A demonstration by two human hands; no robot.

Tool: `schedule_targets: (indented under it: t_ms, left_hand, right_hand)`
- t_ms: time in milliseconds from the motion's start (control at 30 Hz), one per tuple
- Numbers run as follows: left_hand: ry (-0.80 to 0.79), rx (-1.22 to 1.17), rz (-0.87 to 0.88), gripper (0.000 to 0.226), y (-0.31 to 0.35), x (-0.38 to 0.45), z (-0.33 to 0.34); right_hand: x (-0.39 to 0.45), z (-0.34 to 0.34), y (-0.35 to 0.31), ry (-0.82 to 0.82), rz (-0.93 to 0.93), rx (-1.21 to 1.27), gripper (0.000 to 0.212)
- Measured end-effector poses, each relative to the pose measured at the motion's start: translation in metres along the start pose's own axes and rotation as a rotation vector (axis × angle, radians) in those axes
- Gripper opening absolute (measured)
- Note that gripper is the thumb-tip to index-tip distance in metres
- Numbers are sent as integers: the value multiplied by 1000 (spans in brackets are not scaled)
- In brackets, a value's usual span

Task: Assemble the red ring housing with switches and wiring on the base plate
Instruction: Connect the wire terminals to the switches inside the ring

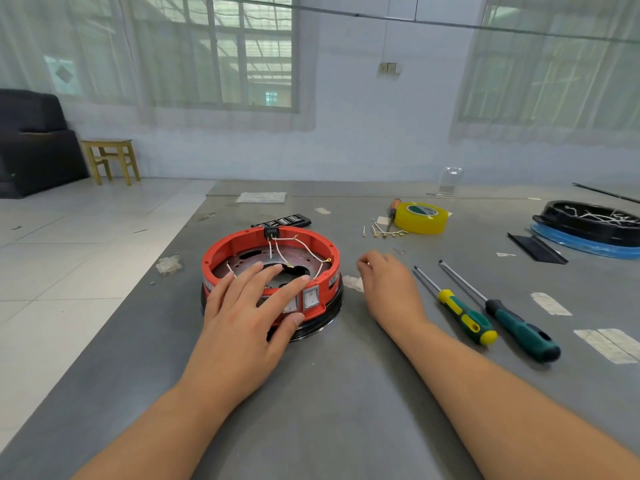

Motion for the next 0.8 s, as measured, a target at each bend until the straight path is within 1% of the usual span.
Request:
schedule_targets:
  t_ms: [133, 167, 233, 300, 333, 433, 533, 600, 667, 733, 800]
  left_hand:
    - [20, -20, 27, 52, 3, -5, -8]
    - [40, -38, 29, 51, 4, -5, -10]
    - [86, -92, 16, 50, 6, -6, -16]
    - [120, -159, -23, 48, 6, -8, -20]
    - [131, -199, -54, 46, 5, -9, -22]
    - [168, -359, -196, 32, 2, -11, -26]
    - [204, -469, -276, 21, 2, -12, -29]
    - [209, -550, -329, 13, 0, -13, -29]
    - [205, -621, -378, 14, -3, -14, -27]
    - [208, -647, -384, 15, -2, -14, -28]
    - [222, -655, -381, 13, -3, -14, -28]
  right_hand:
    - [-29, -38, -7, 253, 132, 338, 10]
    - [-33, -43, -9, 285, 160, 434, 8]
    - [-41, -48, -19, 298, 180, 649, 15]
    - [-47, -48, -37, 261, 139, 802, 20]
    - [-50, -47, -47, 228, 95, 839, 22]
    - [-63, -38, -82, 123, -64, 847, 19]
    - [-74, -28, -108, 14, -171, 863, 17]
    - [-78, -24, -114, -22, -184, 882, 20]
    - [-79, -24, -114, -38, -174, 891, 24]
    - [-80, -23, -113, -54, -145, 931, 26]
    - [-81, -22, -111, -63, -88, 1003, 24]
Point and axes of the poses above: each hand's wrist, its own x-axis towards the middle knuckle, its own z-axis out of the palm, y = z × x, the point moved 7 cm from there along x, towards the middle knuckle, and after that the axes turned 5 degrees about -z, right-handed, at the moved point
